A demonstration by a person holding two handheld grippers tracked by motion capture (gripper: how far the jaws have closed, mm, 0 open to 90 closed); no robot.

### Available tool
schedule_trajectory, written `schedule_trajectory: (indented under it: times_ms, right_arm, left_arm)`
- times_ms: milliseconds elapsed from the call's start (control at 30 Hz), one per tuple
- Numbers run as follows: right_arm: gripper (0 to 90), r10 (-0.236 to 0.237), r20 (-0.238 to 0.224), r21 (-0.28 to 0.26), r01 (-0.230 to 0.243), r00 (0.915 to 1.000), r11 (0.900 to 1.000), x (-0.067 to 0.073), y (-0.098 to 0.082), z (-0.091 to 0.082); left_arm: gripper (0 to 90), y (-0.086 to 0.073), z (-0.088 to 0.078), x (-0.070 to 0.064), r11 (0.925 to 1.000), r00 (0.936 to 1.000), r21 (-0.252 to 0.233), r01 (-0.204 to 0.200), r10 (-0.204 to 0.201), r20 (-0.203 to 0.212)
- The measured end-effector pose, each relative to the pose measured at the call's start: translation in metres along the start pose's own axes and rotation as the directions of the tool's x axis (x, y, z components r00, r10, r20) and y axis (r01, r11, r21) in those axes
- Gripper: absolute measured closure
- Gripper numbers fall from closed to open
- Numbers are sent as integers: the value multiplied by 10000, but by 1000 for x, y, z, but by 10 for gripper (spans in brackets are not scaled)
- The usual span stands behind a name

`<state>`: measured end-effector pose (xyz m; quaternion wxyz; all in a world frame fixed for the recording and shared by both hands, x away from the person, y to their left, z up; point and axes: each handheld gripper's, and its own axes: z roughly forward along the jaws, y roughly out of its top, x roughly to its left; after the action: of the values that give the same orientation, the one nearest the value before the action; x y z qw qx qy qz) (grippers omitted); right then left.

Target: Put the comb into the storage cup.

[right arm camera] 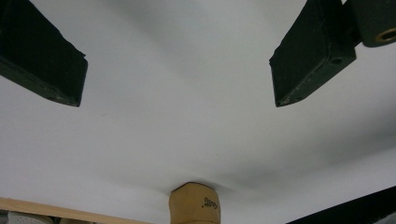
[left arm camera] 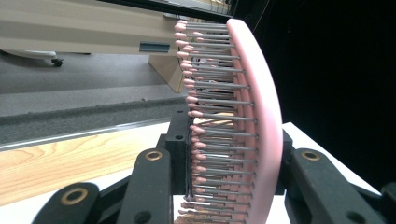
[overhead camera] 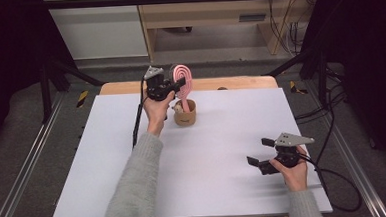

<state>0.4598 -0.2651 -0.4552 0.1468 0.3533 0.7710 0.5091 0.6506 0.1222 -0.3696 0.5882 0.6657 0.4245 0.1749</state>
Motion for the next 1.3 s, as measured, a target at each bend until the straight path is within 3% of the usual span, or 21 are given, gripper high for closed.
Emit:
schedule_trajectory:
  times_ms: [300, 733, 933, 1300]
  right_arm:
    - [44, 21, -13, -24, -21, 10000, 10000, 0, 0, 0]
    - [44, 24, -18, 0, -24, 10000, 10000, 1, 0, 0]
    - [45, -15, -10, 10, 15, 10000, 10000, 0, 0, 0]
    - [44, -25, -17, 11, 25, 10000, 10000, 1, 0, 0]
  left_arm:
    - [628, -1, -4, 6, 9999, 10000, -105, 39, -39, -21]
    - [610, -2, -10, 15, 10000, 9992, -78, 30, -33, -403]
    - [588, -2, -11, 21, 9998, 9963, -14, -216, 214, -834]
    - [565, -3, -16, 30, 9999, 9938, 69, -138, 145, -1105]
